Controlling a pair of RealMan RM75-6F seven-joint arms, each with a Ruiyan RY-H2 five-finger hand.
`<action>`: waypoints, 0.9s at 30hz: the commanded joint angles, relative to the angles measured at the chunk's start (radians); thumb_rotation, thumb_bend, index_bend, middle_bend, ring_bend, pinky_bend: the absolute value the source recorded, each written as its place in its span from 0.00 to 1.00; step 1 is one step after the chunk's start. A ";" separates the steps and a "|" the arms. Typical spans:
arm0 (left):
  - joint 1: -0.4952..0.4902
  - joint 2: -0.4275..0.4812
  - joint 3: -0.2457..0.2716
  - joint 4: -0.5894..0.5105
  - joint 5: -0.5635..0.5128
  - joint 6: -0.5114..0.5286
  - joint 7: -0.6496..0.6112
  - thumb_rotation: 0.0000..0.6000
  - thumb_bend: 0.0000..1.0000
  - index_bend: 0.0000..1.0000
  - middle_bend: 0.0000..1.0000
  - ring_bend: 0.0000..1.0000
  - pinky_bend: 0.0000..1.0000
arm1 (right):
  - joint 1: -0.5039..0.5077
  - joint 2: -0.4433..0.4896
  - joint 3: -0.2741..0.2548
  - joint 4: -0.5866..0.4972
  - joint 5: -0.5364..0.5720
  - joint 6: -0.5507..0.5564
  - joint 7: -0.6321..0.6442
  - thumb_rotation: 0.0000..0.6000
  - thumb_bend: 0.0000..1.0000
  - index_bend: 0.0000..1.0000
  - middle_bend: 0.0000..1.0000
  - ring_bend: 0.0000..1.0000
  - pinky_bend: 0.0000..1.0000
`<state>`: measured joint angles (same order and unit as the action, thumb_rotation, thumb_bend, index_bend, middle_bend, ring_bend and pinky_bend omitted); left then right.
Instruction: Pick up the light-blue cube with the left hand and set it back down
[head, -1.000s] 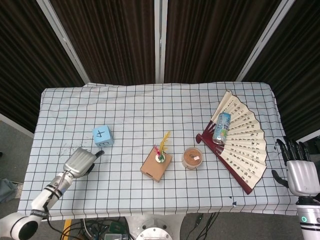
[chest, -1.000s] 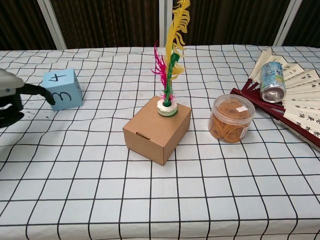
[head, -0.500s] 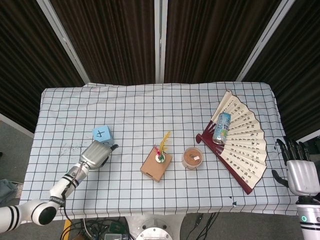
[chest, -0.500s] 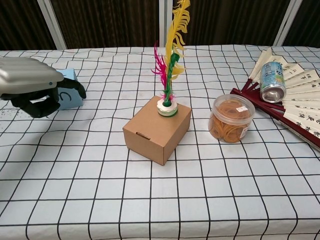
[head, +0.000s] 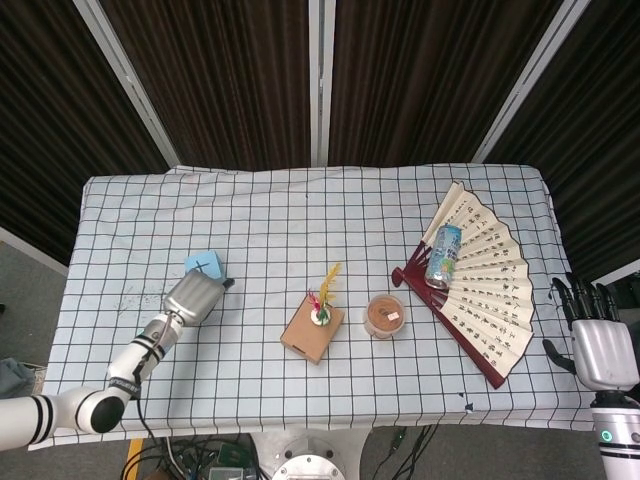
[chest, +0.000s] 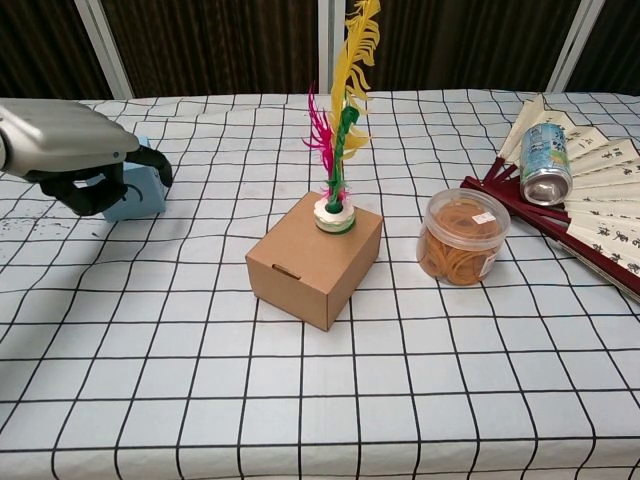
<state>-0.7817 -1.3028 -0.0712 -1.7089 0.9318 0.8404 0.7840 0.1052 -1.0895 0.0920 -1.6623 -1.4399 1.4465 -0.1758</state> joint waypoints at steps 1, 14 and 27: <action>-0.015 0.011 0.018 -0.012 -0.029 0.012 0.020 1.00 0.66 0.26 0.81 0.88 0.89 | 0.001 -0.001 -0.001 0.004 0.002 -0.004 0.002 1.00 0.18 0.00 0.00 0.00 0.00; -0.071 0.016 0.044 0.013 -0.120 0.039 0.045 1.00 0.69 0.31 0.82 0.89 0.90 | 0.004 -0.004 -0.002 0.003 0.004 -0.008 -0.002 1.00 0.18 0.00 0.00 0.00 0.00; -0.126 -0.004 0.046 0.068 -0.154 0.015 0.016 1.00 0.71 0.31 0.83 0.90 0.90 | 0.011 -0.014 -0.005 0.008 0.018 -0.026 -0.010 1.00 0.18 0.00 0.00 0.00 0.00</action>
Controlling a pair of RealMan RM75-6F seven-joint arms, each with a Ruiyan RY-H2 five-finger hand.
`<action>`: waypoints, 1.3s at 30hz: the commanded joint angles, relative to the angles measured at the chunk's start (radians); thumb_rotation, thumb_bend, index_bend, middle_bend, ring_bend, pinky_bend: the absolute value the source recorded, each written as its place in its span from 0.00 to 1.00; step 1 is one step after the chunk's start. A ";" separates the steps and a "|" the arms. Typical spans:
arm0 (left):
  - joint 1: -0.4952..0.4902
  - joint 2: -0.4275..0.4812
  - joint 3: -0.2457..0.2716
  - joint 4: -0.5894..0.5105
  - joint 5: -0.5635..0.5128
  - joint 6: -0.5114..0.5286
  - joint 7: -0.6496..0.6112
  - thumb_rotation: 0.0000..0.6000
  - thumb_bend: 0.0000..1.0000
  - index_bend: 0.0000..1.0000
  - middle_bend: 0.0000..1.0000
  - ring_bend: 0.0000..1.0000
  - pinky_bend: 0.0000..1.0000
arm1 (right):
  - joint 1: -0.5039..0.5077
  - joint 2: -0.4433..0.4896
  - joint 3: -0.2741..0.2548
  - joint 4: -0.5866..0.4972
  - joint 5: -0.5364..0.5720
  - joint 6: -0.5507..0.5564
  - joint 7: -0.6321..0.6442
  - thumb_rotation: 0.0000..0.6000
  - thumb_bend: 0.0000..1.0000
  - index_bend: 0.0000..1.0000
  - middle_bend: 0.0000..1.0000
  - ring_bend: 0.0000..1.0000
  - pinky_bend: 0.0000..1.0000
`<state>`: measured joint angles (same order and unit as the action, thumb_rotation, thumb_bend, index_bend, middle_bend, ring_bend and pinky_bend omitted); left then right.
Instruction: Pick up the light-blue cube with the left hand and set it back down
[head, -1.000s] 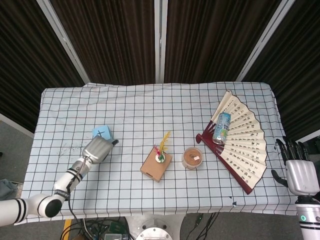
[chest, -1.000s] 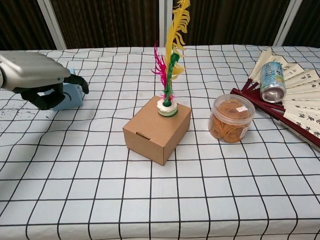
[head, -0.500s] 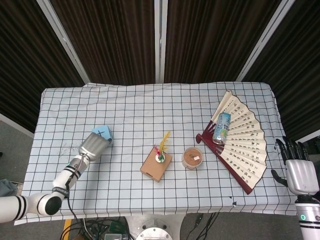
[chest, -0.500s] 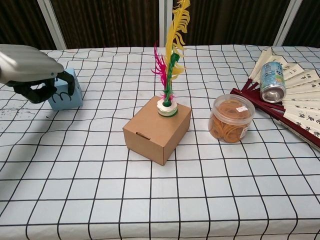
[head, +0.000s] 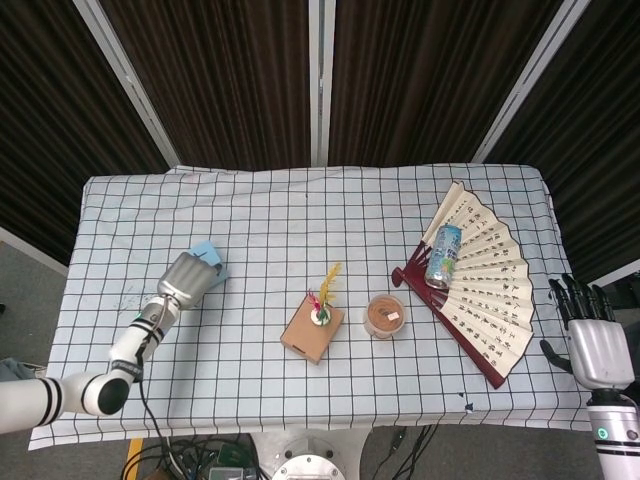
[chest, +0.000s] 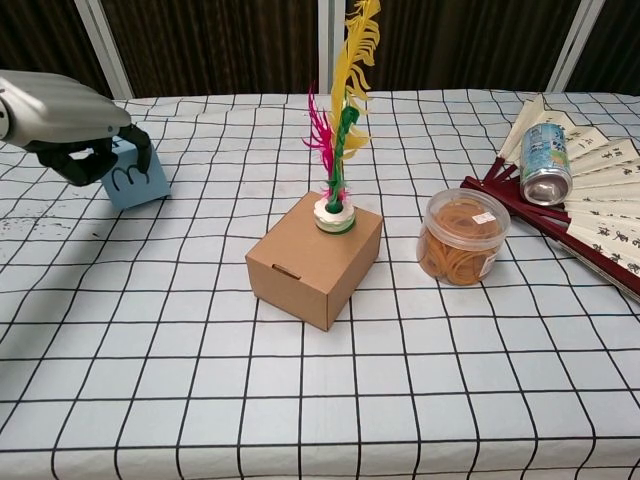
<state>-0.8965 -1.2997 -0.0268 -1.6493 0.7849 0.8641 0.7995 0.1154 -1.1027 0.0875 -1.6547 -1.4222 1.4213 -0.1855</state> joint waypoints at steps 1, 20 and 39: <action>-0.020 -0.011 0.002 0.013 -0.015 -0.015 0.003 1.00 0.71 0.31 0.83 0.90 0.90 | 0.001 -0.001 0.000 0.001 0.001 -0.001 -0.001 1.00 0.18 0.00 0.00 0.00 0.00; -0.145 -0.050 0.016 0.135 -0.158 -0.070 0.042 1.00 0.72 0.31 0.83 0.90 0.90 | 0.004 -0.009 0.001 0.024 0.022 -0.017 0.014 1.00 0.19 0.00 0.00 0.00 0.00; -0.201 -0.106 0.043 0.309 -0.222 -0.147 -0.005 1.00 0.73 0.31 0.83 0.90 0.90 | 0.007 -0.010 0.005 0.012 0.038 -0.019 -0.008 1.00 0.19 0.00 0.00 0.00 0.00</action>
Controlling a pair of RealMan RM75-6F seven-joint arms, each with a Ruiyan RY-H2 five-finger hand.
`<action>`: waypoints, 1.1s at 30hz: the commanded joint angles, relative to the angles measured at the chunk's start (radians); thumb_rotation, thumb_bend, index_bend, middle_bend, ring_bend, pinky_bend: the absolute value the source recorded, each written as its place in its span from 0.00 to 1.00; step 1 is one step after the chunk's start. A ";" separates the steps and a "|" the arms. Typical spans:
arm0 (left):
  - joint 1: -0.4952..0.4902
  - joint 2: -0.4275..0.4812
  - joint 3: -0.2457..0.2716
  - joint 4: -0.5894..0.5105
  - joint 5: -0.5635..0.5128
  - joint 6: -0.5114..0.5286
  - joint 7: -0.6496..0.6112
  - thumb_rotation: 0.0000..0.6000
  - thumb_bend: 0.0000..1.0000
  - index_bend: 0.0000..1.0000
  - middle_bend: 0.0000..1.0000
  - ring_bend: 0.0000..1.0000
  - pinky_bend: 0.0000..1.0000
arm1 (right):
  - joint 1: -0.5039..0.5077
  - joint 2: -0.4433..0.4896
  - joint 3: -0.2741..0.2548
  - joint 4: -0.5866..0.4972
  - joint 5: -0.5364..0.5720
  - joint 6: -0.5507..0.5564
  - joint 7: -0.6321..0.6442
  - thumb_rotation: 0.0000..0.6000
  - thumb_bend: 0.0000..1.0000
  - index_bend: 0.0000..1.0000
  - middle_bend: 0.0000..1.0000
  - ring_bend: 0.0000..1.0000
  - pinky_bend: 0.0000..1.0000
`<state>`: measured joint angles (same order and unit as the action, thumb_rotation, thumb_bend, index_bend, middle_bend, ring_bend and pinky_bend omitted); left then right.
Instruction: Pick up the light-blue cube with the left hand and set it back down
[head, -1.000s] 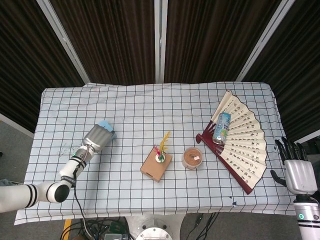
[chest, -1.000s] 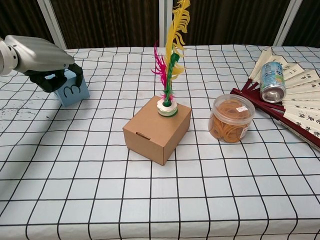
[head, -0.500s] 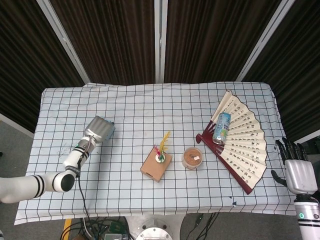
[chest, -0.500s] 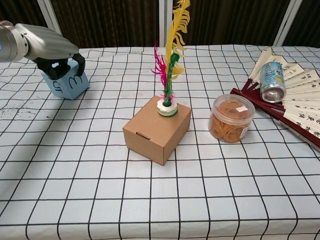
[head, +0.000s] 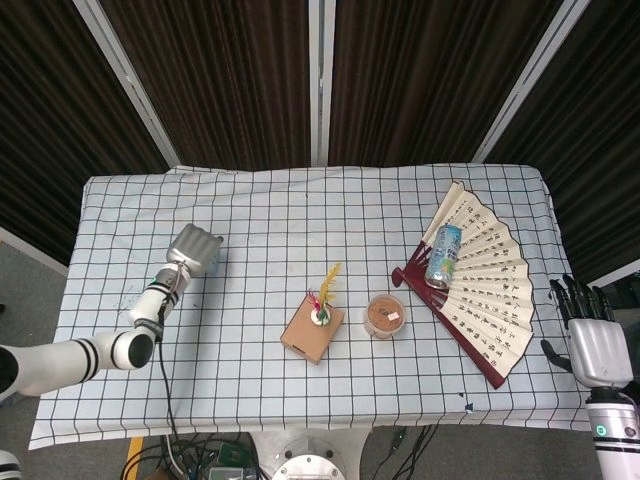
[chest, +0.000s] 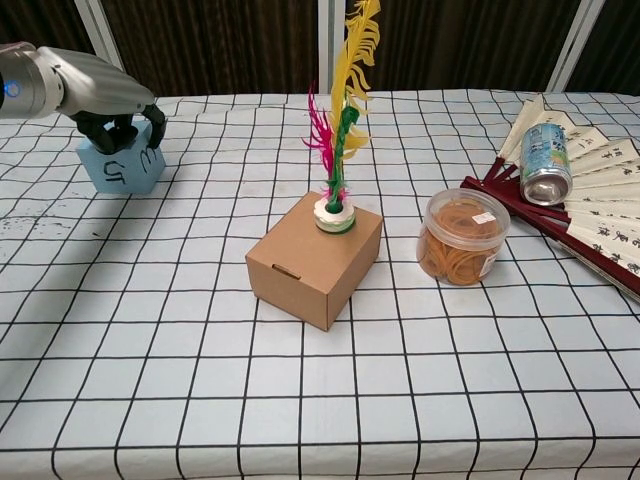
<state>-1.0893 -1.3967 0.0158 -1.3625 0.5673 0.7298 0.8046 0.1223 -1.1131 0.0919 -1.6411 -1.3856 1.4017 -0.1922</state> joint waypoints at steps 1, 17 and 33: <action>-0.011 -0.011 0.001 0.031 -0.006 -0.017 -0.013 1.00 0.73 0.31 0.83 0.90 0.90 | 0.000 0.001 0.001 -0.002 0.003 0.000 -0.003 1.00 0.19 0.00 0.00 0.00 0.00; -0.056 -0.032 0.043 0.191 -0.121 -0.073 0.000 1.00 0.73 0.31 0.83 0.90 0.91 | 0.007 -0.007 -0.001 -0.006 0.013 -0.014 -0.017 1.00 0.19 0.00 0.00 0.00 0.00; -0.067 -0.022 0.088 0.254 -0.255 -0.098 0.021 1.00 0.73 0.31 0.83 0.90 0.91 | 0.008 -0.016 -0.004 0.003 0.014 -0.016 -0.007 1.00 0.19 0.00 0.00 0.00 0.00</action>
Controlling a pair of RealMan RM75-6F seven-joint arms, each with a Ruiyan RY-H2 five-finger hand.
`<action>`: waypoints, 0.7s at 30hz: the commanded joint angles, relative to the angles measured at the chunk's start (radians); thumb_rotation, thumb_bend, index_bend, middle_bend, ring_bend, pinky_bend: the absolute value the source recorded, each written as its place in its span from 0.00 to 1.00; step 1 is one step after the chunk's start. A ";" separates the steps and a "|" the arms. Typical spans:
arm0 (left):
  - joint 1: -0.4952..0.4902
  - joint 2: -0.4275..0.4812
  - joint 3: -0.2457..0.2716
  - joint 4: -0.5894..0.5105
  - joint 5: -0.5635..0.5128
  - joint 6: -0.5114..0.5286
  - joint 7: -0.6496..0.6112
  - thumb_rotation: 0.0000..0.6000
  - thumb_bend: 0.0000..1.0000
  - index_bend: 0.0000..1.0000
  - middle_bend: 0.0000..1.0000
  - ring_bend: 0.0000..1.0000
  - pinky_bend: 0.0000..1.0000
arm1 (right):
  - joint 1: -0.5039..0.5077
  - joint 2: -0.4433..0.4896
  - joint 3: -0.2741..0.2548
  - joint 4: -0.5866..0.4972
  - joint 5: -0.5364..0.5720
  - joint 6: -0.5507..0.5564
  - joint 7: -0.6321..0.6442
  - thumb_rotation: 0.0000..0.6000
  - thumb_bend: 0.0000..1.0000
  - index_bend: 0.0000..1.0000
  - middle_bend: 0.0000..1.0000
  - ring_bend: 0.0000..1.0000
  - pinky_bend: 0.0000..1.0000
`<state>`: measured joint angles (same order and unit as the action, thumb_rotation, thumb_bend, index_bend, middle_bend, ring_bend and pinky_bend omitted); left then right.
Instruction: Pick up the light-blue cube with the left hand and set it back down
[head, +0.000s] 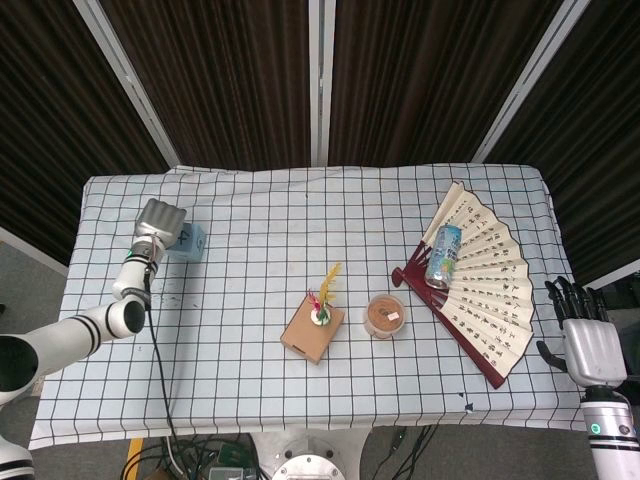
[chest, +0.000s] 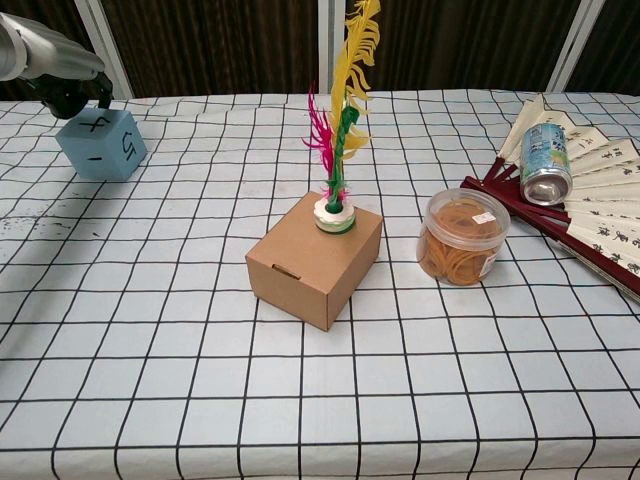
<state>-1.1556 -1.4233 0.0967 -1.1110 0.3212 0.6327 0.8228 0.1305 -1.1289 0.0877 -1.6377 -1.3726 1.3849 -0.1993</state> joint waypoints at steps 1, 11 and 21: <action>0.000 0.007 0.009 0.001 -0.011 0.000 0.003 1.00 0.73 0.31 0.83 0.90 0.91 | 0.000 0.000 0.001 -0.001 0.001 0.001 0.000 1.00 0.19 0.00 0.00 0.00 0.00; 0.004 0.016 0.014 -0.020 -0.004 0.011 -0.013 1.00 0.73 0.32 0.83 0.90 0.91 | -0.002 0.005 0.004 -0.014 -0.003 0.014 -0.009 1.00 0.19 0.00 0.00 0.00 0.00; 0.057 0.061 -0.041 -0.061 0.090 0.127 -0.119 1.00 0.71 0.14 0.80 0.88 0.90 | -0.006 0.022 0.011 -0.032 -0.009 0.031 -0.006 1.00 0.19 0.00 0.00 0.00 0.00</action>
<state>-1.1208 -1.3776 0.0796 -1.1558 0.3699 0.7191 0.7440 0.1249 -1.1074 0.0982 -1.6687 -1.3804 1.4152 -0.2051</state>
